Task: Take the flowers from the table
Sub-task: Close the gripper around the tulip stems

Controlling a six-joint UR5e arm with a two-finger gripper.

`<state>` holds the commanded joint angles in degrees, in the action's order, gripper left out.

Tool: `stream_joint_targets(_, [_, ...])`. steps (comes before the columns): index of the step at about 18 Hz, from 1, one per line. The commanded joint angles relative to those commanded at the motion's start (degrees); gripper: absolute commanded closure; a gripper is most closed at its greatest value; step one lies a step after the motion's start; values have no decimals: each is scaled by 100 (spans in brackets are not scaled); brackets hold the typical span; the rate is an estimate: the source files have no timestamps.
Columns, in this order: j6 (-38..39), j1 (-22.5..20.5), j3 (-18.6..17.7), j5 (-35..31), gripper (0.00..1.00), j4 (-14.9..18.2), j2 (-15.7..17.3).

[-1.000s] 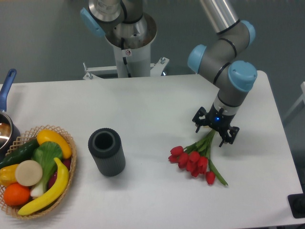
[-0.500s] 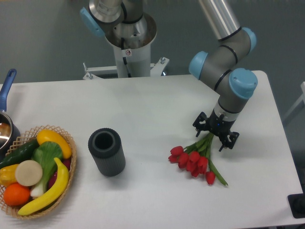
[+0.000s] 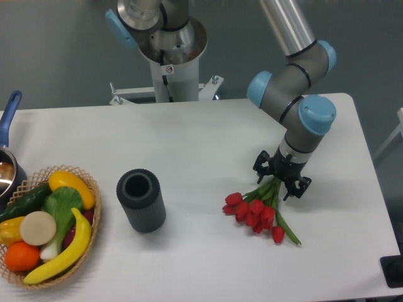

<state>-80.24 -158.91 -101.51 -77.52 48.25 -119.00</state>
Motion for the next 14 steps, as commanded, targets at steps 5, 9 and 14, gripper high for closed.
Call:
stream_joint_targets(5, [44, 0, 26, 0, 51, 0, 26])
stream_joint_targets(9, [167, 0, 35, 9, 61, 0, 35])
stream_joint_targets(14, [193, 0, 44, 9, 61, 0, 53])
